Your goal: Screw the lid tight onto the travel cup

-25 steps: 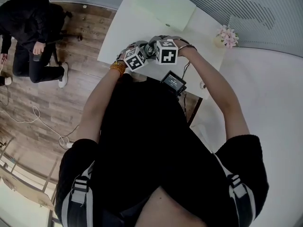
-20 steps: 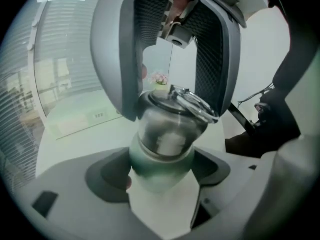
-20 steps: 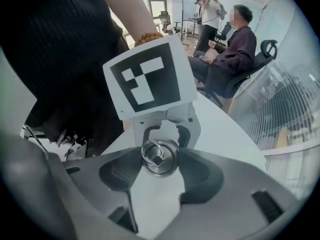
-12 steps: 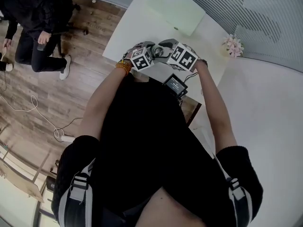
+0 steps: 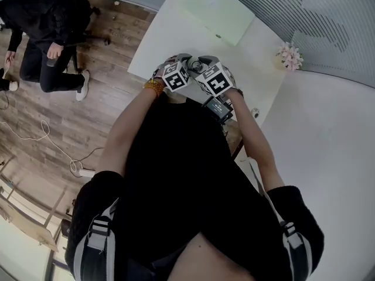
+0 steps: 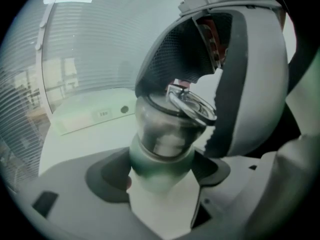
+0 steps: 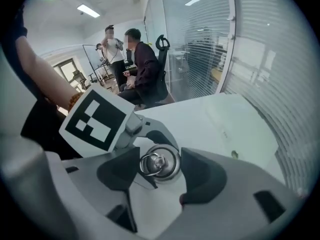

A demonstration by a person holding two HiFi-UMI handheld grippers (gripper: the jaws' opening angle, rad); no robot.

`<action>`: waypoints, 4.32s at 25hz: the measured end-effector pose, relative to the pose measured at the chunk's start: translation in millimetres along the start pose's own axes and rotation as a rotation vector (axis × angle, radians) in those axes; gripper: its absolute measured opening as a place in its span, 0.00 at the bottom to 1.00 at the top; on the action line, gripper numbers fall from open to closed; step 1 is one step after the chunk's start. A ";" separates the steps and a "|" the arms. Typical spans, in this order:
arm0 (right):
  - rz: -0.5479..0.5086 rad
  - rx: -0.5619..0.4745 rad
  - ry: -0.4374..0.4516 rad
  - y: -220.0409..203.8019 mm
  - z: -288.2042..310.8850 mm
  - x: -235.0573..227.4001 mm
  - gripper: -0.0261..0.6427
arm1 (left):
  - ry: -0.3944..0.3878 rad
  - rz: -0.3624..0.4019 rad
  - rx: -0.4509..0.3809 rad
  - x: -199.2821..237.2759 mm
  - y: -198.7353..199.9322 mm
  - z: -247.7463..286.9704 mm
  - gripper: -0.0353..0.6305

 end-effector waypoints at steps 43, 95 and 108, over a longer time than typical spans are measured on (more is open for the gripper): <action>-0.295 0.077 0.047 -1.9 2.9 3.3 0.39 | -0.007 -0.044 -0.018 -0.4 -4.0 2.9 0.62; -0.436 0.033 0.087 0.8 -2.4 17.1 0.52 | -0.217 0.107 0.067 -5.3 -13.7 -0.1 0.64; -0.080 -0.061 -0.021 -5.3 2.8 24.8 0.42 | -0.095 -0.005 -0.012 -9.7 -18.0 -2.6 0.64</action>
Point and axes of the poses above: the fingertips, and each gripper's own axes: z forward along the fingers, x to its left, y out of its top, the point moved 8 cm from there along -z, backward along the fingers, and after that the axes turned 1 degree about z, right-handed, at the moved point
